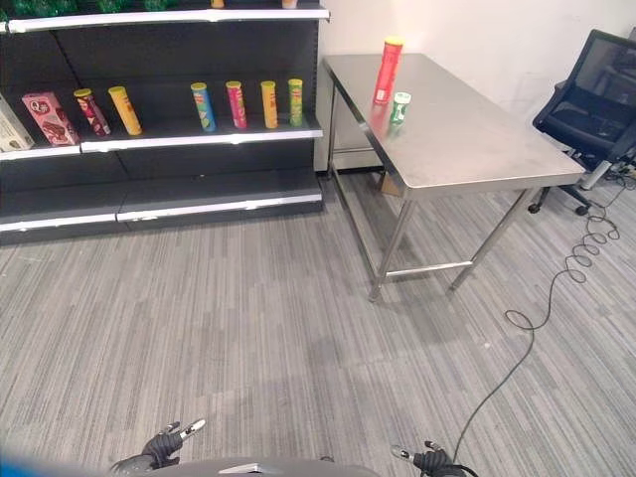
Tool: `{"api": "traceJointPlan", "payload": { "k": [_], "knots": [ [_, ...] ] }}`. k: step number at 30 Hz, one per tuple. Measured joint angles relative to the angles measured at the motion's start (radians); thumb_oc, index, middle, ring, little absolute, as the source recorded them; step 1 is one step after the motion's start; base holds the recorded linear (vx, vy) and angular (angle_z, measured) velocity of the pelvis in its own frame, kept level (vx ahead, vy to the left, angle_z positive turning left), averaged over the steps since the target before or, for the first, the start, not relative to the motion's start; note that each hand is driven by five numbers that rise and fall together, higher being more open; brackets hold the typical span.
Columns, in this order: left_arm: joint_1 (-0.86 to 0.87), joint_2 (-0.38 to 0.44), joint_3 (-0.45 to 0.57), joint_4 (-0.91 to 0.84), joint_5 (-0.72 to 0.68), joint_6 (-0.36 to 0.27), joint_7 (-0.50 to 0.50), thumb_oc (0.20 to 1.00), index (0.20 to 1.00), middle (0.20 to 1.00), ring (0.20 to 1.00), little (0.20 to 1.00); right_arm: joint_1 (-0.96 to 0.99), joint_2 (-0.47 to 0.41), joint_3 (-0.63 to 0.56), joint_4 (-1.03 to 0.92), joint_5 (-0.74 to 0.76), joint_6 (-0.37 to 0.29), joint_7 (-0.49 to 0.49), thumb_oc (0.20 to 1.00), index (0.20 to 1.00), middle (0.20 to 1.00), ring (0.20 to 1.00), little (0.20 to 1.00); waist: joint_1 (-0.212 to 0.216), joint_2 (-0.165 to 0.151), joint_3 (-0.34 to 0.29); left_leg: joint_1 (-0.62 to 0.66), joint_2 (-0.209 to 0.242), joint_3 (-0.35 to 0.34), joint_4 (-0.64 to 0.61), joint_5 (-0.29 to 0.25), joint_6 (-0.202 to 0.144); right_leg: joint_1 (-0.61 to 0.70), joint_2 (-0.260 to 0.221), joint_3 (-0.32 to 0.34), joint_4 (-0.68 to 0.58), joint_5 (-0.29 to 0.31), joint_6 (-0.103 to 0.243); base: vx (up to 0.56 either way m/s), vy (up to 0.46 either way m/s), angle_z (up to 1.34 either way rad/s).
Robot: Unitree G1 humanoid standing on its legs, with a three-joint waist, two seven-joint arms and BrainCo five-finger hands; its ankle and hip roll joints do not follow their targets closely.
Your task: Put the goods on the table back onto the shelves and tidy them up.
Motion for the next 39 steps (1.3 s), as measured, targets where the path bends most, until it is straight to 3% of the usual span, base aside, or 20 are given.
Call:
{"api": "traceJointPlan", "payload": {
  "k": [4,12,39],
  "knots": [
    [0.001,0.001,-0.002,0.007,0.021,0.0,-0.005,1.0,1.0,1.0,1.0,1.0,0.002,-0.001,0.02,0.001,-0.03,0.001,0.013,1.0,1.0,1.0,1.0,1.0,0.0,-0.001,-0.001,-0.001,0.0,0.002,0.0,0.0,-0.001,-0.002,0.0,0.003,0.0,0.002,0.0,-0.01,0.002,-0.01],
    [-0.022,0.046,-0.127,0.026,0.261,0.0,0.002,1.0,1.0,1.0,1.0,1.0,-0.02,-0.003,0.029,0.001,-0.043,0.001,0.016,1.0,1.0,1.0,1.0,1.0,-0.004,-0.002,-0.004,0.0,0.0,0.017,0.0,0.003,0.004,-0.005,-0.001,0.014,0.0,0.005,0.003,0.0,0.005,-0.03],
    [-0.019,0.045,-0.124,0.045,0.278,0.0,0.002,1.0,1.0,1.0,1.0,1.0,-0.016,-0.003,0.056,0.007,-0.066,0.001,0.018,1.0,1.0,1.0,1.0,1.0,-0.003,0.001,-0.035,-0.005,-0.001,0.028,0.0,0.001,0.001,-0.016,-0.001,0.031,0.0,0.012,0.005,0.0,0.005,-0.01]
  ]
}}
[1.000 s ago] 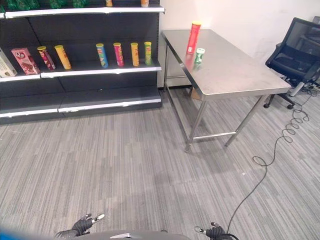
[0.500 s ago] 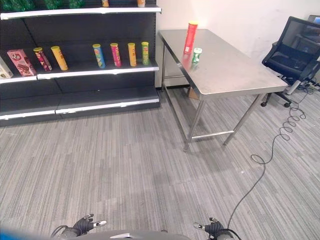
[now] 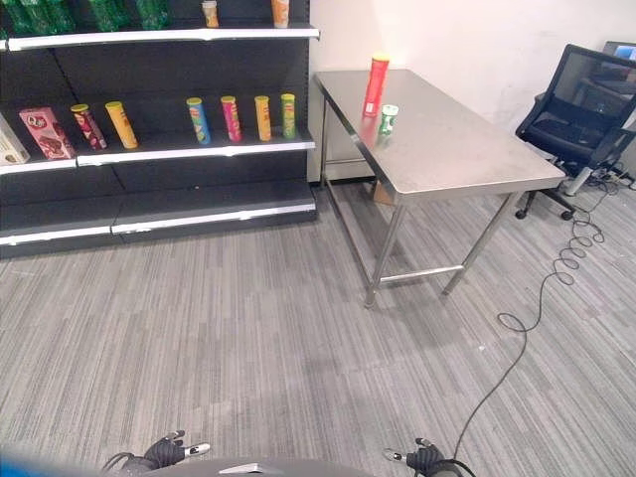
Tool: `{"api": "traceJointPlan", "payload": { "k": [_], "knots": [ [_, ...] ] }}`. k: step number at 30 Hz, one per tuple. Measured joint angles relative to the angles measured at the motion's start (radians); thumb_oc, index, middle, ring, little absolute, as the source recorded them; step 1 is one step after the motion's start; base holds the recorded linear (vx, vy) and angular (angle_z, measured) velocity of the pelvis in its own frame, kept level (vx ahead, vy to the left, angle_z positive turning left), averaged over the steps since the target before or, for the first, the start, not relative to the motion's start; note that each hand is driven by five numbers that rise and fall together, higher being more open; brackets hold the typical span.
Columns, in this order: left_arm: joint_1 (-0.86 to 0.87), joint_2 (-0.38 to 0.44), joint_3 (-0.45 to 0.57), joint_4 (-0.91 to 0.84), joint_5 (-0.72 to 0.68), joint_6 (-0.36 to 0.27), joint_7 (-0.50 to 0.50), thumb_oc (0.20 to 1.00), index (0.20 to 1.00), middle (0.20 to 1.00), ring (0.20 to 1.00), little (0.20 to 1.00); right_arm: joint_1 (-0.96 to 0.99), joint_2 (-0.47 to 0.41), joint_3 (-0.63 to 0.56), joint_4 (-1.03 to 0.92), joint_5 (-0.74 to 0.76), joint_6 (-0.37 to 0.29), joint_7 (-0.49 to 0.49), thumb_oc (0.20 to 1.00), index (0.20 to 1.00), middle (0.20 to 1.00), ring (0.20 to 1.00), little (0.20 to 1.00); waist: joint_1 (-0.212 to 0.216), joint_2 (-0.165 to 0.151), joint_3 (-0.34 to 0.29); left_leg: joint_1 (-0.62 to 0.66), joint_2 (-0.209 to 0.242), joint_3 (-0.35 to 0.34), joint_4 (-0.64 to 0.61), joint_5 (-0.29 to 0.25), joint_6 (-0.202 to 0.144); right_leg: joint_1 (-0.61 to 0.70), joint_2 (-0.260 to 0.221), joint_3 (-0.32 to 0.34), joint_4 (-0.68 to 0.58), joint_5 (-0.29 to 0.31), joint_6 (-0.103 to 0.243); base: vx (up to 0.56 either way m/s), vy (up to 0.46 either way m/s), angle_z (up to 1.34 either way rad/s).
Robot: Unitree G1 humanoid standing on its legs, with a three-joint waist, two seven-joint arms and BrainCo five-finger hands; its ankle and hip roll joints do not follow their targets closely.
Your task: Put the goods on the table back onto the shelves and tidy them up.
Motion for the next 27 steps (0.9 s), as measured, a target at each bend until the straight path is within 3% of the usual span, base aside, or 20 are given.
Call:
{"api": "traceJointPlan", "payload": {
  "k": [16,18,22,23,24,26,27],
  "knots": [
    [-0.037,0.0,-0.002,0.0,-0.002,-0.004,0.002,1.0,1.0,1.0,1.0,1.0,-0.04,-0.017,0.002,0.001,-0.01,0.002,0.0,1.0,1.0,1.0,1.0,1.0,0.004,0.019,0.065,-0.065,-0.022,0.027,0.002,0.005,0.011,-0.077,-0.017,0.035,0.005,0.024,0.025,-0.02,0.082,-0.06],
    [-0.057,0.0,0.001,0.002,-0.004,-0.005,0.002,1.0,1.0,1.0,1.0,1.0,-0.06,-0.018,0.0,0.031,-0.01,0.002,0.0,1.0,1.0,1.0,1.0,1.0,0.004,0.026,0.085,-0.067,-0.024,0.025,0.0,-0.001,0.022,-0.105,-0.021,0.035,0.063,0.01,0.039,0.11,0.147,0.0],
    [-0.092,0.0,-0.003,0.02,-0.009,-0.006,0.003,1.0,1.0,1.0,1.0,1.0,-0.082,-0.022,-0.001,0.033,-0.009,0.001,0.001,1.0,1.0,1.0,1.0,1.0,-0.015,0.05,0.116,-0.061,-0.016,0.021,0.001,0.0,0.047,-0.219,-0.036,0.032,0.296,-0.068,0.067,0.12,0.046,0.07],
    [-0.095,0.002,-0.006,0.023,-0.01,-0.005,0.003,1.0,1.0,1.0,1.0,1.0,-0.077,-0.021,0.0,0.033,-0.008,0.001,0.001,1.0,1.0,1.0,1.0,1.0,-0.024,0.048,0.121,-0.054,-0.028,0.014,0.0,-0.011,0.061,-0.245,-0.053,0.047,0.324,-0.074,0.076,0.25,-0.003,0.04],
    [-0.1,0.001,-0.009,0.034,-0.009,-0.005,0.003,1.0,1.0,1.0,1.0,1.0,-0.097,-0.019,0.003,0.031,-0.007,0.0,0.001,1.0,1.0,1.0,1.0,1.0,-0.037,0.042,0.13,-0.045,-0.035,0.014,-0.001,-0.013,0.065,-0.291,-0.065,0.126,0.331,-0.071,0.085,0.21,-0.034,-0.04],
    [-0.108,0.0,-0.012,0.039,-0.01,-0.005,0.003,1.0,1.0,1.0,1.0,1.0,-0.094,-0.017,0.002,0.03,0.0,0.0,0.001,1.0,1.0,1.0,1.0,1.0,-0.054,0.037,0.131,-0.041,-0.038,0.012,-0.001,-0.019,0.067,-0.328,-0.074,0.142,0.29,-0.069,0.085,0.29,-0.048,0.02],
    [-0.132,0.001,-0.007,0.043,-0.011,-0.005,0.004,1.0,1.0,1.0,1.0,1.0,-0.087,-0.016,0.003,0.026,0.003,0.001,0.001,1.0,1.0,1.0,1.0,1.0,-0.066,0.027,0.142,-0.029,-0.037,-0.003,-0.001,-0.025,0.064,-0.339,-0.076,0.141,0.158,-0.032,0.118,0.21,-0.035,0.21]
  ]
}}
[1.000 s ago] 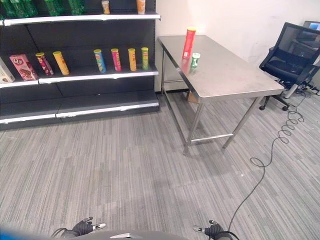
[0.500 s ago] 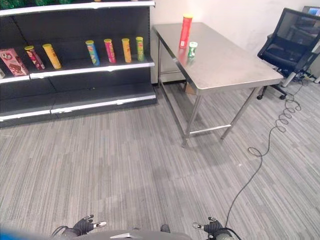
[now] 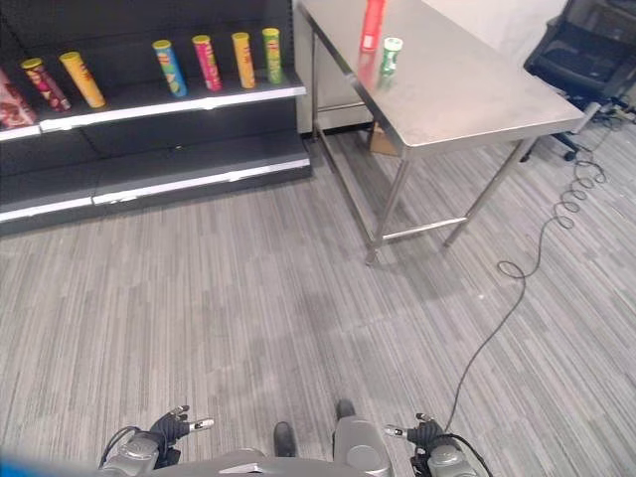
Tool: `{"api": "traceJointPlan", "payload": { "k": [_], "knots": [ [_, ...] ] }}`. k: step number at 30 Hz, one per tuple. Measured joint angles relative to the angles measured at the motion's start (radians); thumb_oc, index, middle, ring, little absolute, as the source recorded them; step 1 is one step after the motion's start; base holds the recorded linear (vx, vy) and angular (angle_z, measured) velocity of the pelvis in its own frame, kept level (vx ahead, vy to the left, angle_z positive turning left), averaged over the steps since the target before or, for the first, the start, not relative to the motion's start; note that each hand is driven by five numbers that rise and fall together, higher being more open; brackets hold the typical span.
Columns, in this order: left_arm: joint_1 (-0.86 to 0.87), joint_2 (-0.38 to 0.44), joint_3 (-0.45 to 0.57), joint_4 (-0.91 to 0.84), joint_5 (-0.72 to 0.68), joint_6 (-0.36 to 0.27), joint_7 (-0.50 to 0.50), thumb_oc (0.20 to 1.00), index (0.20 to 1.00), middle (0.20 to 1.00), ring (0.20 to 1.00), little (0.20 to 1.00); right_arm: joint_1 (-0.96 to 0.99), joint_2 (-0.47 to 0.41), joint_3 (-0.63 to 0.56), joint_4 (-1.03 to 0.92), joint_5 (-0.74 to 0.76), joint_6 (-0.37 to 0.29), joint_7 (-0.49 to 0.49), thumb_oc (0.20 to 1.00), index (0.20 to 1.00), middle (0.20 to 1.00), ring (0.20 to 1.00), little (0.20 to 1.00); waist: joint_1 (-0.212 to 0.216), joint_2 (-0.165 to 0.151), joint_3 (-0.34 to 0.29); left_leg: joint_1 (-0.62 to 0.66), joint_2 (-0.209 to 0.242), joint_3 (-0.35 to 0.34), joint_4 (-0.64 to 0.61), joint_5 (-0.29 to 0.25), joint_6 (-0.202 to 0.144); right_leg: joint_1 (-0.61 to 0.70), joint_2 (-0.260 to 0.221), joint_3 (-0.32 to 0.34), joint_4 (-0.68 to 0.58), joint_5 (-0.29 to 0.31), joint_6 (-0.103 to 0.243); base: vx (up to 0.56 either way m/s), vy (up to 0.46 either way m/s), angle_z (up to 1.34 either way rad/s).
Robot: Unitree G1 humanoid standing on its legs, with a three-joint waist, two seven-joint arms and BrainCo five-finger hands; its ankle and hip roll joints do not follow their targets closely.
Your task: Put the goods on the table back onto the shelves and tidy them up.
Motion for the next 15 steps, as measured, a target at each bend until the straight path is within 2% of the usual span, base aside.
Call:
{"api": "traceJointPlan", "payload": {
  "k": [3,5,6,7,8,9,10,11,12,13,15],
  "knots": [
    [-0.003,0.0,0.016,0.0,-0.001,0.0,0.0,1.0,1.0,1.0,1.0,1.0,0.009,0.004,0.003,0.003,0.0,0.002,0.0,1.0,1.0,1.0,1.0,1.0,-0.012,-0.033,0.005,0.037,-0.01,-0.007,0.0,-0.02,0.005,-0.014,-0.011,-0.037,-0.09,0.037,0.016,0.32,-0.075,0.15],
    [0.004,-0.004,0.015,-0.002,-0.001,0.0,0.0,1.0,1.0,1.0,1.0,1.0,0.022,0.005,-0.003,0.004,0.0,0.002,0.0,1.0,1.0,1.0,1.0,1.0,-0.011,-0.06,-0.011,0.077,-0.013,-0.015,0.0,-0.058,-0.014,-0.041,-0.015,-0.132,-0.106,0.041,0.013,0.48,-0.161,0.14],
    [0.009,-0.01,0.014,-0.007,-0.004,0.0,-0.001,1.0,1.0,1.0,1.0,1.0,0.03,0.003,-0.005,0.009,-0.001,0.003,0.0,1.0,1.0,1.0,1.0,1.0,-0.018,-0.058,-0.017,0.094,-0.002,-0.036,0.0,-0.078,-0.035,-0.039,-0.026,-0.209,-0.077,0.049,0.001,0.37,-0.16,0.45],
    [0.019,-0.016,0.013,-0.012,-0.007,-0.001,-0.001,1.0,1.0,1.0,1.0,1.0,0.042,0.001,-0.004,0.019,-0.001,0.005,0.0,1.0,1.0,1.0,1.0,1.0,-0.024,-0.054,-0.034,0.112,0.01,-0.065,0.0,-0.096,-0.053,-0.029,-0.026,-0.223,-0.038,0.053,-0.004,0.44,-0.203,0.67],
    [0.033,-0.018,0.011,-0.013,-0.008,-0.001,-0.001,1.0,1.0,1.0,1.0,1.0,0.065,-0.001,-0.004,0.02,-0.001,0.004,0.0,1.0,1.0,1.0,1.0,1.0,-0.034,-0.055,-0.059,0.128,0.021,-0.093,0.0,-0.115,-0.077,-0.01,-0.022,-0.229,-0.037,0.081,-0.014,0.38,-0.188,0.63],
    [0.046,-0.023,0.006,-0.011,-0.008,-0.001,-0.001,1.0,1.0,1.0,1.0,1.0,0.075,-0.006,-0.004,0.021,-0.001,0.005,0.0,1.0,1.0,1.0,1.0,1.0,-0.034,-0.031,-0.075,0.151,0.061,-0.108,0.005,-0.133,-0.097,0.013,0.01,-0.239,-0.033,0.099,-0.026,0.34,-0.176,0.58],
    [0.058,-0.027,0.005,-0.002,-0.008,-0.001,-0.002,1.0,1.0,1.0,1.0,1.0,0.088,-0.009,-0.004,0.022,-0.001,0.004,0.001,1.0,1.0,1.0,1.0,1.0,-0.035,-0.004,-0.096,0.175,0.098,-0.119,0.006,-0.144,-0.115,0.043,0.047,-0.247,-0.041,0.092,-0.034,0.18,-0.098,0.41],
    [0.064,-0.027,0.005,-0.002,-0.009,-0.001,-0.001,1.0,1.0,1.0,1.0,1.0,0.093,-0.011,-0.003,0.022,-0.001,0.005,0.002,1.0,1.0,1.0,1.0,1.0,-0.034,0.005,-0.107,0.181,0.114,-0.124,0.022,-0.15,-0.13,0.064,0.066,-0.247,-0.052,0.093,-0.035,0.32,-0.178,0.39],
    [0.067,-0.023,0.006,-0.003,-0.01,-0.001,-0.001,1.0,1.0,1.0,1.0,1.0,0.1,-0.014,-0.001,0.018,-0.001,0.003,0.002,1.0,1.0,1.0,1.0,1.0,-0.031,-0.009,-0.124,0.163,0.126,-0.142,0.131,-0.162,-0.154,0.119,0.079,-0.247,-0.091,0.128,-0.092,0.33,-0.188,0.2],
    [0.069,-0.031,0.005,-0.003,-0.01,-0.001,-0.001,1.0,1.0,1.0,1.0,1.0,0.089,-0.029,-0.001,0.01,-0.001,-0.001,0.002,1.0,1.0,1.0,1.0,1.0,-0.026,-0.002,-0.132,0.154,0.132,-0.148,0.178,-0.162,-0.162,0.137,0.091,-0.249,-0.098,0.106,-0.131,0.46,-0.276,0.17],
    [0.068,-0.048,0.006,-0.006,-0.01,-0.001,-0.001,1.0,1.0,1.0,1.0,1.0,0.07,-0.051,-0.002,-0.002,-0.001,-0.004,0.001,1.0,1.0,1.0,1.0,1.0,-0.033,0.012,-0.141,0.087,0.148,-0.144,0.366,-0.186,-0.219,0.198,0.108,-0.259,-0.154,0.101,-0.136,0.26,-0.192,0.03]
  ]
}}
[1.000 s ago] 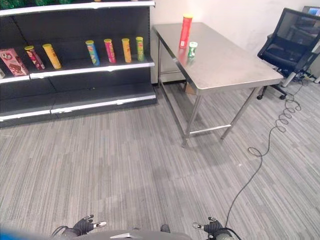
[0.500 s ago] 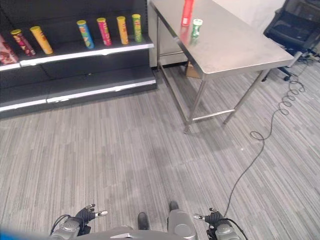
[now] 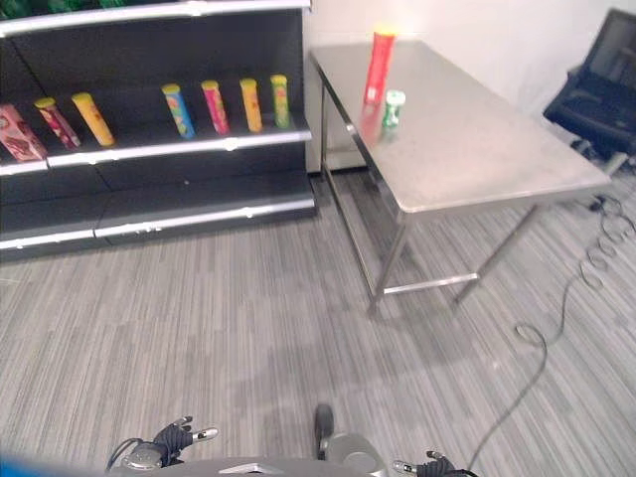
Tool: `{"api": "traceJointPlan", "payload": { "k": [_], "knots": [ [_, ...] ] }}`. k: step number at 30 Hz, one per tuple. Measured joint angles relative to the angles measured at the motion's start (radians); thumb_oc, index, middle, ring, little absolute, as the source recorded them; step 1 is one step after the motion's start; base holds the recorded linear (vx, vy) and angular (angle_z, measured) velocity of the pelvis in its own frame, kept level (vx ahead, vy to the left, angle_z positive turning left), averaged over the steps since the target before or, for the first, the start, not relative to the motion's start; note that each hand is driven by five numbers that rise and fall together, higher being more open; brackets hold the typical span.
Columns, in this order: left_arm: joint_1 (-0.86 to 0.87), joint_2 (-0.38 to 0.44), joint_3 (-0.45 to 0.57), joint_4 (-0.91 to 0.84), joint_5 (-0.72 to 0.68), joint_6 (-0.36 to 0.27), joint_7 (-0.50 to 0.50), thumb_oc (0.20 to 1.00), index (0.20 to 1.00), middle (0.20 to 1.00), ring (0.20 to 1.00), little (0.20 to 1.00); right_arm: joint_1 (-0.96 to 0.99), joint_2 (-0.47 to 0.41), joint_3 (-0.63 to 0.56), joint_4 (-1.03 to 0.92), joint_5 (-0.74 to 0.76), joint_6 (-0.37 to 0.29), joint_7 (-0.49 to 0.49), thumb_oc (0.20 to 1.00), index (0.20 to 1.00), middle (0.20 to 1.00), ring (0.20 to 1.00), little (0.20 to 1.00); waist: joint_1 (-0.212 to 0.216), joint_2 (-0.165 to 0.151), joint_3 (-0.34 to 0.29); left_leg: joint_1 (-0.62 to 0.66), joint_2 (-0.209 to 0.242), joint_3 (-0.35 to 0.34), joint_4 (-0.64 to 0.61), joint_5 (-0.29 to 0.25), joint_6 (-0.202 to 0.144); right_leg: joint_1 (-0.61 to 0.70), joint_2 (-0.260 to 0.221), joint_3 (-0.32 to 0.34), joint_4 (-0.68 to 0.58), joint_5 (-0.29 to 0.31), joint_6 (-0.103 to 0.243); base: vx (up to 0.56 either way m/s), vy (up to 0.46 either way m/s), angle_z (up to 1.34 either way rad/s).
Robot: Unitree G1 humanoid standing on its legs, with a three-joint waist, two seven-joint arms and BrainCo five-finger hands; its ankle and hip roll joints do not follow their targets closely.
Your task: Put the goods on the table back onto the shelves and tidy them up.
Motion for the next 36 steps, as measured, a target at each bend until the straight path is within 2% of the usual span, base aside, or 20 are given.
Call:
{"api": "traceJointPlan", "payload": {
  "k": [1,2,3,4,5,7,9,11,12,14,17,21,22,24,27,29,30,32,34,36],
  "knots": [
    [-0.003,-0.01,0.008,0.002,-0.001,0.0,0.0,1.0,1.0,1.0,1.0,1.0,-0.008,-0.01,0.012,0.0,0.0,-0.006,0.0,1.0,1.0,1.0,1.0,1.0,0.002,-0.012,0.004,-0.098,0.015,-0.002,0.262,-0.003,-0.042,0.038,0.007,-0.003,-0.003,-0.009,-0.032,0.3,-0.277,-0.03],
    [-0.002,-0.013,0.009,0.002,-0.001,0.0,-0.001,1.0,1.0,1.0,1.0,1.0,-0.009,-0.014,0.012,-0.004,0.0,-0.008,0.0,1.0,1.0,1.0,1.0,1.0,0.005,-0.007,0.002,-0.133,0.016,-0.007,0.32,0.0,-0.048,0.049,0.015,0.001,0.001,-0.023,-0.051,0.31,-0.274,-0.12],
    [0.0,-0.027,0.011,-0.004,-0.004,0.0,0.0,1.0,1.0,1.0,1.0,1.0,-0.021,-0.028,0.011,-0.008,0.0,-0.002,-0.001,1.0,1.0,1.0,1.0,1.0,0.01,0.019,0.0,-0.264,0.003,-0.057,0.569,0.097,-0.076,0.055,0.043,0.012,0.011,-0.047,-0.1,0.22,-0.174,-0.23],
    [-0.023,-0.024,0.016,0.005,-0.021,0.001,0.001,1.0,1.0,1.0,1.0,1.0,-0.028,-0.023,0.019,0.001,0.0,0.005,-0.001,1.0,1.0,1.0,1.0,1.0,0.023,0.001,0.019,-0.334,-0.023,-0.059,0.717,0.125,-0.049,0.072,0.04,0.023,0.008,-0.035,-0.12,0.22,-0.103,-0.43],
    [-0.02,-0.009,0.019,0.005,-0.03,0.002,0.002,1.0,1.0,1.0,1.0,1.0,-0.038,-0.015,0.041,0.002,0.0,0.004,-0.001,1.0,1.0,1.0,1.0,1.0,0.04,-0.029,0.039,-0.372,-0.042,-0.038,0.723,0.124,-0.046,0.106,0.027,0.043,0.012,-0.049,-0.131,0.33,-0.116,-0.38],
    [-0.024,-0.001,0.032,0.003,-0.039,-0.001,0.002,1.0,1.0,1.0,1.0,1.0,-0.046,-0.004,0.04,0.001,0.0,0.009,-0.004,1.0,1.0,1.0,1.0,1.0,0.059,-0.055,0.063,-0.455,-0.04,-0.011,0.636,0.126,-0.014,0.126,0.018,0.067,0.009,-0.079,-0.147,0.26,-0.034,-0.19],
    [-0.04,0.013,0.044,-0.008,-0.041,-0.001,0.002,1.0,1.0,1.0,1.0,1.0,-0.067,-0.001,0.041,0.002,0.0,0.008,-0.004,1.0,1.0,1.0,1.0,1.0,0.079,-0.069,0.104,-0.498,-0.038,0.015,0.444,0.135,-0.001,0.149,0.01,0.072,0.002,-0.092,-0.111,0.28,0.03,-0.12],
    [-0.036,0.014,0.039,0.003,-0.04,0.001,0.002,1.0,1.0,1.0,1.0,1.0,-0.086,0.001,0.044,0.007,0.0,0.007,-0.006,1.0,1.0,1.0,1.0,1.0,0.079,-0.068,0.122,-0.5,-0.046,0.017,0.044,0.167,0.016,0.157,0.014,0.076,-0.002,-0.105,-0.076,0.3,0.029,-0.14],
    [-0.028,0.004,0.043,0.0,-0.05,0.0,0.002,1.0,1.0,1.0,1.0,1.0,-0.111,-0.012,0.057,0.01,0.0,0.003,-0.005,1.0,1.0,1.0,1.0,1.0,0.09,-0.027,0.156,-0.491,-0.039,0.008,-0.2,0.217,0.018,0.206,0.03,0.085,-0.003,-0.121,-0.064,0.49,0.048,-0.35],
    [-0.014,-0.001,0.043,0.003,-0.058,0.001,0.003,1.0,1.0,1.0,1.0,1.0,-0.109,-0.014,0.071,0.01,0.0,0.0,-0.008,1.0,1.0,1.0,1.0,1.0,0.098,-0.003,0.159,-0.477,-0.034,-0.002,-0.366,0.247,0.015,0.242,0.05,0.102,-0.003,-0.153,-0.064,0.46,0.067,-0.27],
    [-0.018,-0.002,0.047,0.013,-0.058,0.001,0.003,1.0,1.0,1.0,1.0,1.0,-0.107,-0.008,0.075,0.013,-0.001,0.0,-0.008,1.0,1.0,1.0,1.0,1.0,0.105,0.012,0.166,-0.481,-0.045,0.007,-0.366,0.256,0.021,0.304,0.057,0.134,0.002,-0.2,-0.059,0.42,0.115,-0.21],
    [0.029,-0.005,0.047,0.034,-0.057,0.006,0.001,1.0,1.0,1.0,1.0,1.0,-0.1,-0.013,0.076,0.03,-0.013,-0.004,-0.006,1.0,1.0,1.0,1.0,1.0,0.132,0.002,0.141,-0.368,-0.076,0.009,-0.331,0.285,0.071,0.382,0.017,0.232,0.003,-0.264,-0.012,0.33,0.128,-0.78],
    [0.01,0.01,0.052,0.039,-0.057,0.007,0.003,1.0,1.0,1.0,1.0,1.0,-0.088,0.004,0.076,0.054,-0.014,0.003,-0.004,1.0,1.0,1.0,1.0,1.0,0.127,-0.035,0.127,-0.311,-0.11,0.03,-0.352,0.367,0.15,0.419,-0.034,0.251,0.021,-0.287,0.019,0.46,0.193,-0.48],
    [0.013,0.021,0.055,0.038,-0.057,0.006,0.005,1.0,1.0,1.0,1.0,1.0,-0.065,0.024,0.076,0.056,-0.024,0.004,-0.002,1.0,1.0,1.0,1.0,1.0,0.127,-0.06,0.101,-0.274,-0.12,0.05,-0.358,0.395,0.19,0.412,-0.048,0.255,0.091,-0.291,0.045,0.31,0.148,-0.33],
    [-0.016,0.048,0.044,0.031,-0.057,0.0,0.004,1.0,1.0,1.0,1.0,1.0,-0.024,0.063,0.073,0.049,-0.041,0.003,0.002,1.0,1.0,1.0,1.0,1.0,0.127,-0.1,0.034,-0.25,-0.15,0.063,-0.355,0.349,0.229,0.316,-0.099,0.251,0.239,-0.337,0.085,0.24,0.156,-0.18],
    [-0.051,0.047,0.038,0.036,-0.057,-0.003,0.005,1.0,1.0,1.0,1.0,1.0,-0.028,0.064,0.053,0.046,-0.041,0.004,0.001,1.0,1.0,1.0,1.0,1.0,0.118,-0.095,0.032,-0.235,-0.173,0.061,-0.354,0.348,0.23,0.253,-0.139,0.257,0.324,-0.352,0.11,0.17,0.164,0.09],
    [-0.067,0.046,0.033,0.035,-0.057,-0.002,0.004,1.0,1.0,1.0,1.0,1.0,-0.03,0.064,0.039,0.048,-0.041,0.004,0.003,1.0,1.0,1.0,1.0,1.0,0.114,-0.09,0.034,-0.225,-0.183,0.061,-0.352,0.315,0.244,0.206,-0.148,0.264,0.41,-0.309,0.135,0.07,0.107,0.07],
    [-0.068,0.046,0.024,0.035,-0.057,-0.001,0.005,1.0,1.0,1.0,1.0,1.0,-0.046,0.059,0.028,0.039,-0.04,0.002,0.003,1.0,1.0,1.0,1.0,1.0,0.105,-0.044,0.033,-0.205,-0.195,0.067,-0.34,0.294,0.263,0.029,-0.166,0.26,0.72,-0.328,0.162,0.12,0.202,-0.02],
    [-0.065,0.048,0.013,0.031,-0.057,0.001,0.007,1.0,1.0,1.0,1.0,1.0,-0.055,0.056,0.027,0.039,-0.04,0.003,0.002,1.0,1.0,1.0,1.0,1.0,0.105,-0.036,0.044,-0.176,-0.221,0.074,-0.332,0.269,0.289,-0.048,-0.223,0.229,0.854,-0.289,0.15,0.14,0.164,-0.05],
    [-0.035,0.035,-0.006,0.028,-0.057,0.002,0.007,1.0,1.0,1.0,1.0,1.0,-0.05,0.049,0.019,0.043,-0.036,0.003,0.0,1.0,1.0,1.0,1.0,1.0,0.106,0.004,0.058,-0.153,-0.222,0.09,-0.345,0.246,0.311,-0.122,-0.281,0.147,0.878,-0.292,0.135,0.16,0.035,-0.15]
  ]
}}
